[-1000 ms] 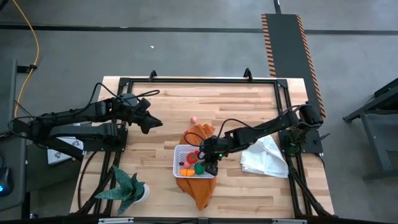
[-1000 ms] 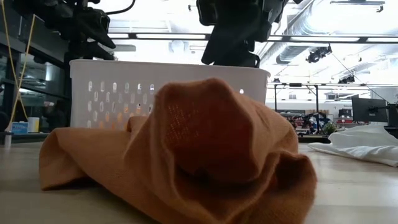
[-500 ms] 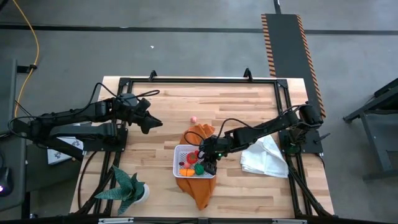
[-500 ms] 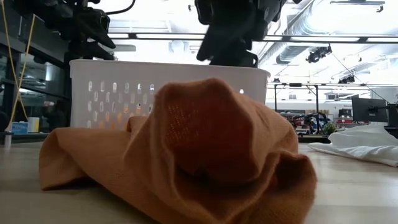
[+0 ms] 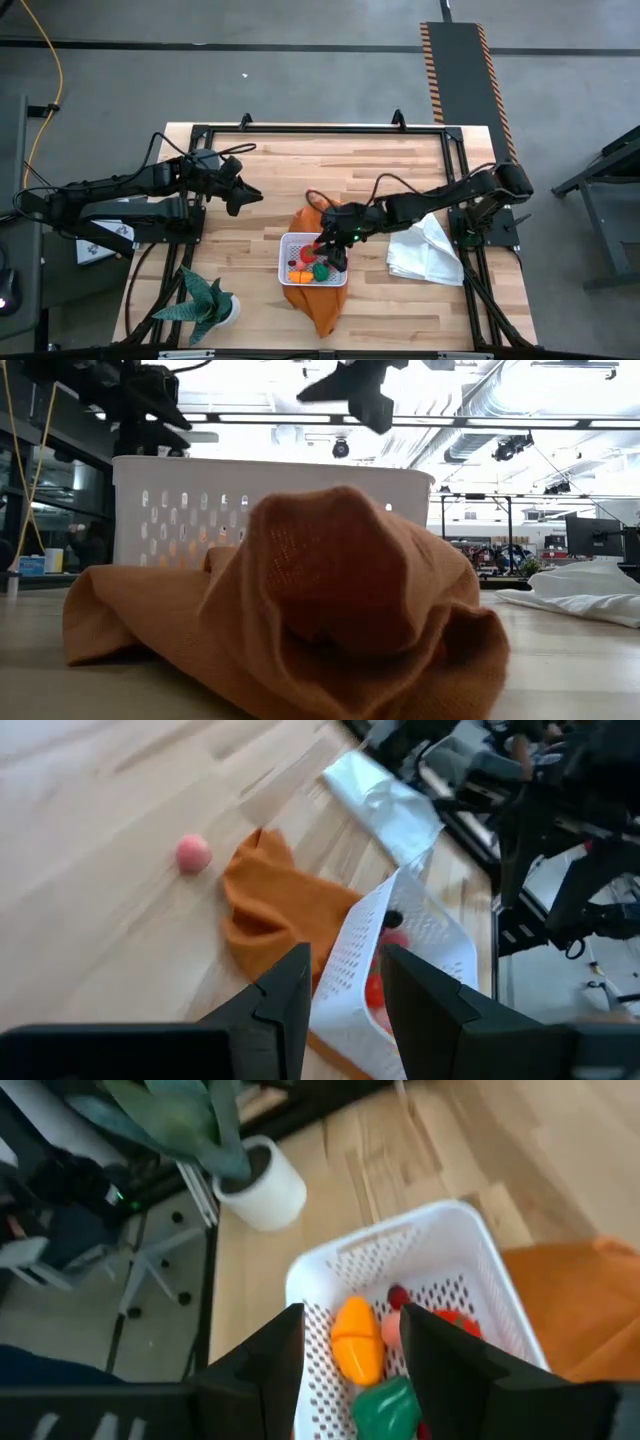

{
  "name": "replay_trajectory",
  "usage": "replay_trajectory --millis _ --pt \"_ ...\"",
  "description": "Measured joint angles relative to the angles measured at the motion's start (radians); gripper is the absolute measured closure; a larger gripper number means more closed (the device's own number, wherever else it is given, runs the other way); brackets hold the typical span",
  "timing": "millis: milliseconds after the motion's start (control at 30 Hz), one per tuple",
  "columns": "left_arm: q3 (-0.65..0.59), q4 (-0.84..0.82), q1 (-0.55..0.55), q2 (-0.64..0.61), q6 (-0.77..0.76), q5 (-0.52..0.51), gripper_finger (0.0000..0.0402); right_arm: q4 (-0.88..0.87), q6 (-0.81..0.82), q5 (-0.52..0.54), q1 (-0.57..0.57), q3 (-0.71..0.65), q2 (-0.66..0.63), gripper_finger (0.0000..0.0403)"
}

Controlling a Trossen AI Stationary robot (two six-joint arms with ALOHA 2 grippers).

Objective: Pick and placing Produce into tupperware
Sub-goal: Put the pink peach into the white basket

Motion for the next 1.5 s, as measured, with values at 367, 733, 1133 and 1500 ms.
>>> replay_trajectory --millis 367,733,1133,1500 --pt "0.0 0.303 0.0 0.0 0.212 -0.001 0.0291 -0.037 -0.019 0.032 -0.055 0.0 -0.176 0.0248" --pt "0.0 0.354 0.0 0.003 0.28 -0.051 0.0291 -0.401 -0.183 0.264 -0.152 0.0 -0.422 0.0248" --pt "0.052 0.427 -0.001 0.083 0.349 -0.168 0.0291 -0.592 -0.299 0.477 -0.352 0.0 -0.551 0.0279" --pt "0.447 0.108 0.0 0.369 0.487 -0.166 0.0291 -0.702 -0.465 0.313 -0.575 -0.001 -0.541 0.0372"
